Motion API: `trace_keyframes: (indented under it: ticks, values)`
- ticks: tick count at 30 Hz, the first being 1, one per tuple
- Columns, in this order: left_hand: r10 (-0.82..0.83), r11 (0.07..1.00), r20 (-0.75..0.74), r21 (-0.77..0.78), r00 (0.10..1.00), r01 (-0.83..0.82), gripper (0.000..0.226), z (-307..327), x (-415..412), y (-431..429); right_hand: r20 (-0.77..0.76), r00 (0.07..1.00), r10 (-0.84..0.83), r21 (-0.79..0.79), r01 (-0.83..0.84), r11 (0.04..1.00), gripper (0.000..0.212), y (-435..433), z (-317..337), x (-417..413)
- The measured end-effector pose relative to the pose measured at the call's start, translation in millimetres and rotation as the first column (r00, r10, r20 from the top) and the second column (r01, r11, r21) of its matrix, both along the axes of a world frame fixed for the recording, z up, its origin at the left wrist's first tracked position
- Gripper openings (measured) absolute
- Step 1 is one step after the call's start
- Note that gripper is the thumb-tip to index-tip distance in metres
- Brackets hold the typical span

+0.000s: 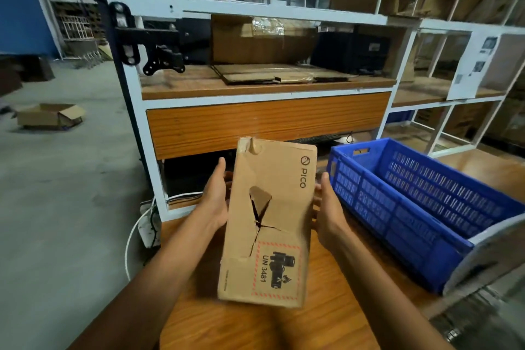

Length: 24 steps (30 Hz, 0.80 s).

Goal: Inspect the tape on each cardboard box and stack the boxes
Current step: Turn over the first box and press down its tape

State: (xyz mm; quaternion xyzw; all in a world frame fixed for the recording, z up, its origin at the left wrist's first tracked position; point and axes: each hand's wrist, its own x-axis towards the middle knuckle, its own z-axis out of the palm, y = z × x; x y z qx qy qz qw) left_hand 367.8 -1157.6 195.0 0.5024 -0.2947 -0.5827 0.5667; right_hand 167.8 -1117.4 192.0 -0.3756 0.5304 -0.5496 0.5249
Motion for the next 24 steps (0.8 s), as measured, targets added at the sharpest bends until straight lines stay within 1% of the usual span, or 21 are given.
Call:
trace_keyframes:
  ticks: [3, 6, 9, 11, 13, 16, 19, 21, 23, 24]
  values:
    - [0.019, 1.000, -0.032, -0.019, 0.999, -0.019, 0.059, -4, 0, 8, 0.004, 0.999, -0.043, 0.032, 0.043, 0.999, 0.054, 1, -8, 2]
    - [0.034, 0.999, -0.059, 0.029, 0.998, -0.033, 0.052, -20, 3, 19, -0.023, 0.999, -0.035, 0.045, 0.036, 0.998, 0.055, 8, -25, 8]
    - [0.051, 0.998, -0.062, 0.039, 0.997, -0.049, 0.046, -39, 8, 32, -0.056, 0.998, -0.016, 0.017, 0.017, 1.000, 0.043, 9, -41, 14]
    - [0.045, 0.998, -0.065, 0.045, 0.997, -0.042, 0.044, -56, 13, 39, -0.095, 0.995, 0.007, 0.011, -0.006, 1.000, 0.042, 10, -48, 17]
    - [0.032, 0.997, -0.045, 0.065, 0.999, -0.029, 0.045, -72, 19, 43, -0.128, 0.992, 0.012, 0.043, -0.007, 0.999, 0.041, 12, -53, 17]
    - [0.054, 0.993, -0.012, 0.103, 0.998, -0.053, 0.043, -79, 26, 39, -0.119, 0.993, -0.005, 0.118, 0.019, 0.993, 0.033, 15, -60, 15]
    - [0.004, 0.990, 0.036, 0.140, 0.999, -0.009, 0.035, -67, 34, 27, -0.062, 0.998, -0.016, 0.195, 0.028, 0.980, 0.030, 17, -61, 13]
    - [-0.092, 0.976, 0.080, 0.203, 0.993, 0.074, 0.033, -59, 40, 17, -0.034, 0.999, -0.018, 0.243, 0.026, 0.970, 0.032, 10, -58, 10]
    - [-0.149, 0.975, 0.072, 0.179, 0.986, 0.134, 0.034, -73, 50, -3, -0.036, 0.999, 0.003, 0.264, 0.006, 0.964, 0.041, 1, -54, 9]
    - [-0.224, 0.968, 0.080, 0.135, 0.971, 0.212, 0.035, -67, 51, 0, -0.052, 0.998, 0.039, 0.273, -0.023, 0.962, 0.048, -5, -56, 9]
